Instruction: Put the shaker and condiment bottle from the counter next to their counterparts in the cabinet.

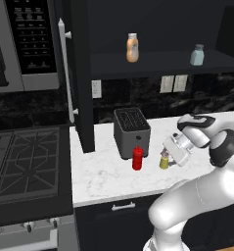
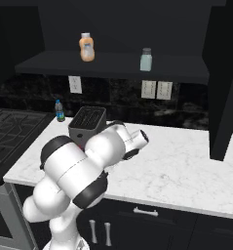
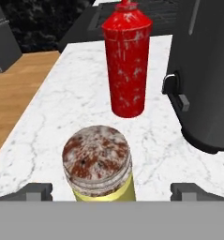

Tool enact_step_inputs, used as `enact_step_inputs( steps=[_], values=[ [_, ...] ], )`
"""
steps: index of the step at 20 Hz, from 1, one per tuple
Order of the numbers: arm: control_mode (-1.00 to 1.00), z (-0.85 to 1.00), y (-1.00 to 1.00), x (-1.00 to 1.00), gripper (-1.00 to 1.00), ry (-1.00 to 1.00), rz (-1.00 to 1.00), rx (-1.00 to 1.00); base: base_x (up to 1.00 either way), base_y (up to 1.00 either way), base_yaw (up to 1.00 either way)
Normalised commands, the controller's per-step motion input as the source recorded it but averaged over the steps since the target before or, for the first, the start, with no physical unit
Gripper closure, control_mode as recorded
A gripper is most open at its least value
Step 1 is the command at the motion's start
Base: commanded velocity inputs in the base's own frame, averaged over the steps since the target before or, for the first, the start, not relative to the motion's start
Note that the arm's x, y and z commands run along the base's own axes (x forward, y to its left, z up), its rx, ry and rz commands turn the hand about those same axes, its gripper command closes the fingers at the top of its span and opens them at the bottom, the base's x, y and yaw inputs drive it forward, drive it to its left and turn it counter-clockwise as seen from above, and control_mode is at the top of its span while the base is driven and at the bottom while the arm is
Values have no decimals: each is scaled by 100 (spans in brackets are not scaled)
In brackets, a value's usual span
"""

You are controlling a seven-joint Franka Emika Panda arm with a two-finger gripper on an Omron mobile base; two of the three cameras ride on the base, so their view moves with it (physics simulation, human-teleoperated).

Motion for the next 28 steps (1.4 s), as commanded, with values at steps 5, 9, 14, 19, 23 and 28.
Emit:
enact_step_inputs(
  steps=[5,9,14,19,23,28],
  values=[
    [-100,-7,13,0,-100,2,0,-4,0,0,0],
    [-100,-5,2,0,-100,3,0,-4,0,0,0],
    [-100,-4,0,0,100,1,0,-1,0,0,0],
    [-100,19,2,0,100,0,-5,2,0,0,0],
    [-100,90,2,-22,100,4,-18,1,0,0,0],
    [-100,100,3,-47,100,2,-21,0,0,0,0]
  ],
)
